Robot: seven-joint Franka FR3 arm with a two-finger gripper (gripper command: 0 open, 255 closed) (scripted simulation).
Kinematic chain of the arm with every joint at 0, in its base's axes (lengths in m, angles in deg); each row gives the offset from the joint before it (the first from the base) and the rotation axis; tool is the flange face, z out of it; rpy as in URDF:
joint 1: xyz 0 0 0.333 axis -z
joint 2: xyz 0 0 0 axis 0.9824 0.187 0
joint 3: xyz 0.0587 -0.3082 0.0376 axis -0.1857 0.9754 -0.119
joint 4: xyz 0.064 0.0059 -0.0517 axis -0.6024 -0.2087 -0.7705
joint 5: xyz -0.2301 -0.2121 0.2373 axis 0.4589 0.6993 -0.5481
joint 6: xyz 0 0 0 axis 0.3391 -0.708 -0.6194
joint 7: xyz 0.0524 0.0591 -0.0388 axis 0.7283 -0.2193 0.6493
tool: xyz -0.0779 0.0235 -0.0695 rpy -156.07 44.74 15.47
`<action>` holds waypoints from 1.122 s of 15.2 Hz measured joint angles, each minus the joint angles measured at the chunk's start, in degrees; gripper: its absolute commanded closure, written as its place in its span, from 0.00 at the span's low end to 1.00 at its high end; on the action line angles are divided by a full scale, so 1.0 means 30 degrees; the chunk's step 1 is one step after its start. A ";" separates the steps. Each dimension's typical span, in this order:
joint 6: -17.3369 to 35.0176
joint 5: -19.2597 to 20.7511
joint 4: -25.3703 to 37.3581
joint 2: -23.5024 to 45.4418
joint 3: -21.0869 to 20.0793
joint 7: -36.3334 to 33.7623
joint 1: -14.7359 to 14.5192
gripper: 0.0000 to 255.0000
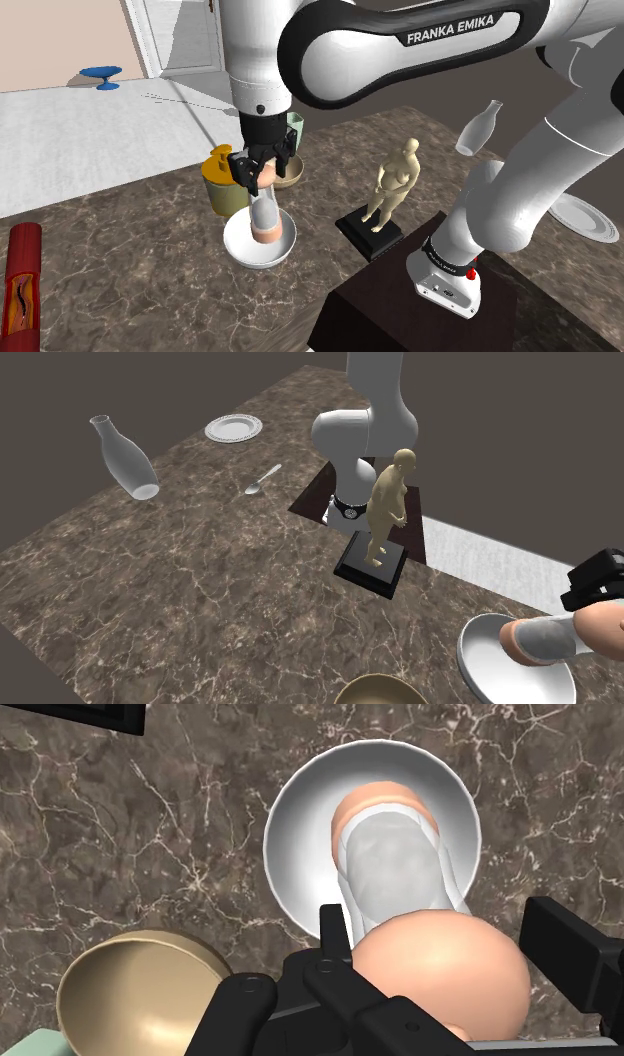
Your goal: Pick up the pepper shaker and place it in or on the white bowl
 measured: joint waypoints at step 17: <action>0.1203 0.0053 -0.1013 0.0191 -0.0073 -0.0063 -0.0034 0.00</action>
